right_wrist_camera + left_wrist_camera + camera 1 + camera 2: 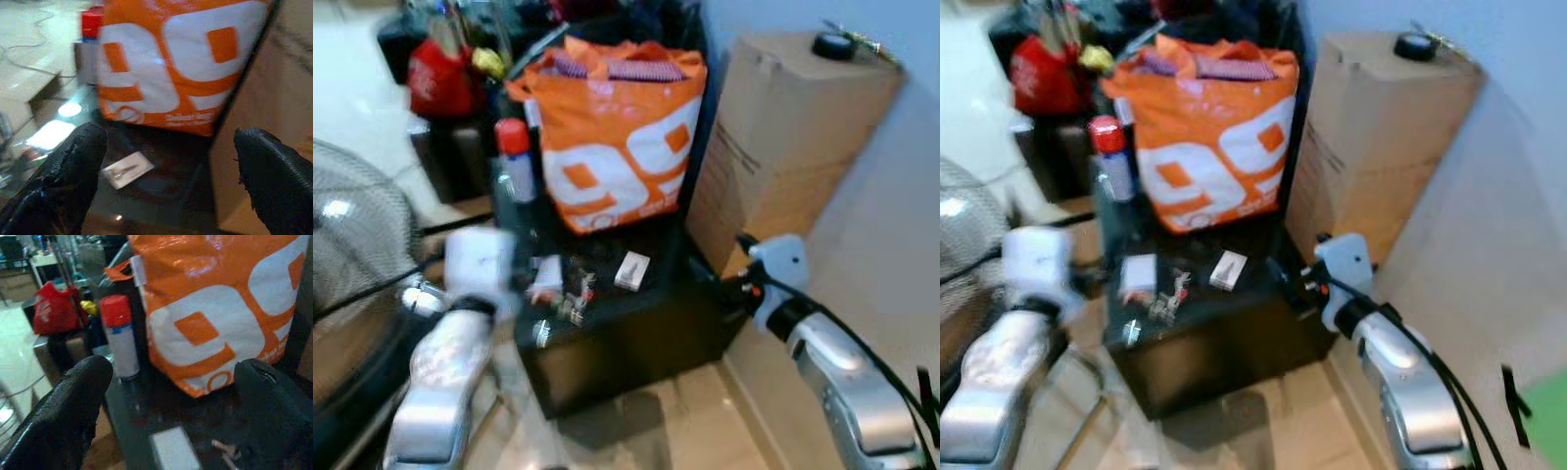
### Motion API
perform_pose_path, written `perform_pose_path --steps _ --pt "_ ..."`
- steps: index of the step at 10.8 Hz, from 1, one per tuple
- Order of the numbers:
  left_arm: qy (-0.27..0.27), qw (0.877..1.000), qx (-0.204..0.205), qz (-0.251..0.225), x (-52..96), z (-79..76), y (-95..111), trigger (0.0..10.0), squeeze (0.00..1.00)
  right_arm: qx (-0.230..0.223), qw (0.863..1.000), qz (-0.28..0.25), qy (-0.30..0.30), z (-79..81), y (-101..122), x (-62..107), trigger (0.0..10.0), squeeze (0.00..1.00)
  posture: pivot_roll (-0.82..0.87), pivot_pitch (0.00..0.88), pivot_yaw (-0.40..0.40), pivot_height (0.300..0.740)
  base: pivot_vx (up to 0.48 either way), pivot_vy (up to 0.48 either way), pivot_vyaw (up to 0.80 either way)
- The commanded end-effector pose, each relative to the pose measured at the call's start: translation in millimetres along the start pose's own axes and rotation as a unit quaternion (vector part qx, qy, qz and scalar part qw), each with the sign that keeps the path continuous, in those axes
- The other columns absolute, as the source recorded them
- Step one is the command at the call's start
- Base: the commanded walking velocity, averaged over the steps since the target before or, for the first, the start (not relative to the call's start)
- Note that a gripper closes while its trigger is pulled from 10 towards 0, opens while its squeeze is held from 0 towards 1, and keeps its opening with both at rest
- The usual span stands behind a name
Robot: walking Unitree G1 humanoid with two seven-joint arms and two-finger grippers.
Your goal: Hang keys on a hook
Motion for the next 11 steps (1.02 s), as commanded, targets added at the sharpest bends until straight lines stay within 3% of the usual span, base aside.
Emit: perform_pose_path --steps 1,2,3,5,6,7,8,9,11 --pt "-0.013 1.0 0.001 -0.002 -0.6 -8.4 -0.3 10.0 0.36 0.002 0.999 0.016 -0.034 -10.8 -7.3 1.7 10.0 0.0 -0.03 0.011 -0.031 0.74 0.0 0.0 0.0" --pt "-0.011 1.0 0.001 -0.008 -2.7 -11.6 0.7 10.0 0.38 -0.042 0.995 0.019 -0.089 -18.5 -10.4 1.7 10.0 0.0 -0.01 0.009 -0.046 0.74 0.0 0.0 0.0" --pt "-0.002 1.0 0.008 -0.01 -1.8 -11.4 -0.7 10.0 0.38 -0.053 0.994 0.023 -0.09 -15.3 -15.1 2.6 10.0 0.0 0.01 0.006 -0.052 0.74 0.0 0.0 0.0" --pt "0.034 0.999 0.023 -0.006 7.9 3.9 -5.6 10.0 0.38 -0.065 0.996 -0.001 -0.056 6.5 -1.4 -7.3 10.0 0.0 0.0 0.015 -0.072 0.74 0.0 -0.472 0.0" --pt "0.039 0.999 0.017 -0.004 10.1 5.3 -7.5 10.0 0.38 -0.048 0.998 -0.002 -0.052 8.3 0.0 -9.2 10.0 0.0 0.0 0.02 -0.081 0.74 0.0 -0.48 0.0" --pt "0.046 0.999 0.026 -0.007 18.2 2.7 -6.3 10.0 0.35 -0.085 0.994 0.013 -0.066 1.4 -6.8 -11.2 10.0 0.0 0.03 0.035 -0.118 0.74 0.0 0.0 0.0" --pt "0.049 0.999 -0.009 -0.017 21.1 2.9 -0.9 10.0 0.34 -0.046 0.997 0.002 -0.066 1.8 -3.5 -16.7 10.0 0.0 0.04 0.034 -0.12 0.74 0.0 0.0 0.0" --pt "0.044 0.999 -0.008 -0.017 21.4 1.9 -1.1 10.0 0.34 -0.029 0.997 -0.001 -0.066 3.7 -1.5 -18.8 10.0 0.0 0.04 0.029 -0.12 0.74 0.0 0.0 0.0" --pt "0.033 0.999 -0.011 -0.031 21.7 0.4 2.5 10.0 0.36 -0.045 0.999 -0.013 -0.025 15.5 1.5 -21.4 10.0 0.0 0.07 0.018 -0.108 0.74 0.0 0.0 0.4"
Point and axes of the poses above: a point about 5 cm out from each wrist's last joint towards the gripper, its own x axis pointing back from the gripper into the wrist, its own y axis along the axis of the wrist's last joint, z = x × y, the point moved 5 cm from there along -x, pointing out of the wrist towards the gripper, and after that the axes turned 11 degrees about x, right-handed, at the moved point
